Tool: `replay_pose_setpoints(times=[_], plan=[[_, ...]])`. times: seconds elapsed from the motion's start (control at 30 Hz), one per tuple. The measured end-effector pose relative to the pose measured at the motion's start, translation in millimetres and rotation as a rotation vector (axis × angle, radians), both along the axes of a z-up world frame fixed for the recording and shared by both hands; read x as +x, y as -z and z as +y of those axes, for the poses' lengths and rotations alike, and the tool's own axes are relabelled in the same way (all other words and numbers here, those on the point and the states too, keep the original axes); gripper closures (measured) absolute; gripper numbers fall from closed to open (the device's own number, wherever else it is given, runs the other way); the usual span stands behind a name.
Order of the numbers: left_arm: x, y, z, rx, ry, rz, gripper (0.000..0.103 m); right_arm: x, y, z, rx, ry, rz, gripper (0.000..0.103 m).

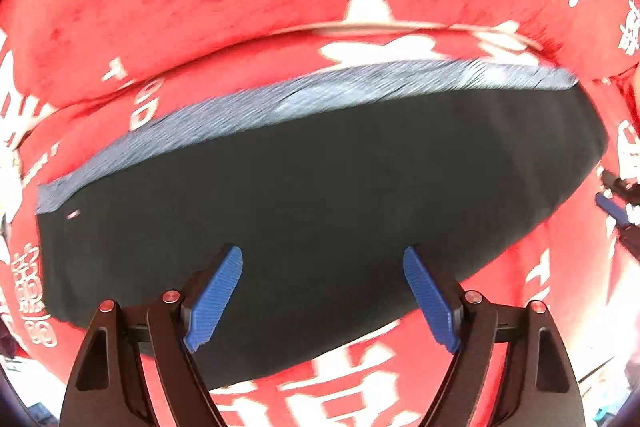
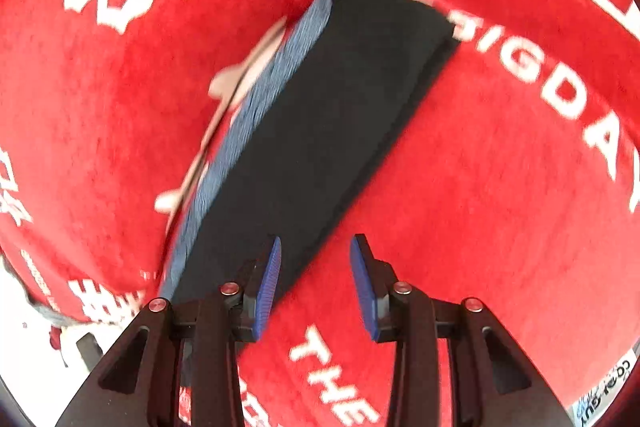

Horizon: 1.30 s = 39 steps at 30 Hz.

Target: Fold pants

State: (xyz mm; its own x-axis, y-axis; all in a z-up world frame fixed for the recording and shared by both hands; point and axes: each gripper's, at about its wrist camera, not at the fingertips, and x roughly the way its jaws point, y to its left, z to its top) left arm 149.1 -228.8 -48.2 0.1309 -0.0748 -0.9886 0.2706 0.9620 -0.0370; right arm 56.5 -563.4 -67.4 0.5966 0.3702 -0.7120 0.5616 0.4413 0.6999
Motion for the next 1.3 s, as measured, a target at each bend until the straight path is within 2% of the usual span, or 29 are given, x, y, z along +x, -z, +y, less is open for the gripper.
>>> replay_pose_setpoints(times=[0.13,0.23,0.3,0.37,0.5,0.57,0.6,0.63,0.7,0.77,0.8,0.83,0.93,1.0,1.13,1.23,1.3], plan=[[22,13,-45,-0.039,-0.01,-0.019,0.019,1,19,-25,0.024,0.059,-0.01,0.063],[20,34,-76,-0.011,0.004,-0.051,0.019,3,36,-35,0.076,0.076,-0.057,0.062],[20,51,-89,0.015,-0.007,-0.027,0.019,7,44,-38,0.097,0.091,-0.104,0.062],[16,53,-94,0.034,-0.008,-0.079,0.018,14,49,-43,0.116,0.114,-0.156,0.057],[25,39,-102,0.057,0.03,-0.094,0.018,37,57,-48,0.187,0.151,-0.202,0.056],[40,28,-108,0.054,0.004,-0.156,0.018,43,61,-50,0.222,0.155,-0.188,0.062],[48,25,-111,0.046,-0.012,-0.171,0.018,44,61,-50,0.23,0.146,-0.18,0.08],[59,26,-117,0.038,-0.03,-0.172,0.018,44,58,-50,0.228,0.132,-0.186,0.085],[78,43,-134,0.058,-0.053,-0.141,0.018,44,45,-49,0.187,0.094,-0.2,0.087],[82,66,-154,0.099,-0.025,-0.1,0.016,46,25,-47,0.13,0.043,-0.229,0.088],[80,64,-159,0.112,-0.021,-0.166,0.015,49,16,-45,0.098,0.015,-0.244,0.089],[80,64,-164,0.132,0.001,-0.173,0.015,54,2,-41,0.061,-0.018,-0.262,0.089],[87,55,-150,0.05,-0.026,-0.097,0.016,64,-40,-25,-0.057,-0.117,-0.31,0.089],[86,43,-128,0.009,-0.052,-0.094,0.016,74,-73,-4,-0.155,-0.208,-0.349,0.089],[75,16,-66,0.009,-0.067,-0.14,0.016,82,-125,54,-0.321,-0.395,-0.399,0.089],[63,3,2,0.036,-0.123,-0.137,0.016,85,-149,122,-0.493,-0.581,-0.401,0.088],[52,-2,42,0.066,-0.167,-0.137,0.016,88,-148,178,-0.586,-0.699,-0.378,0.088]])
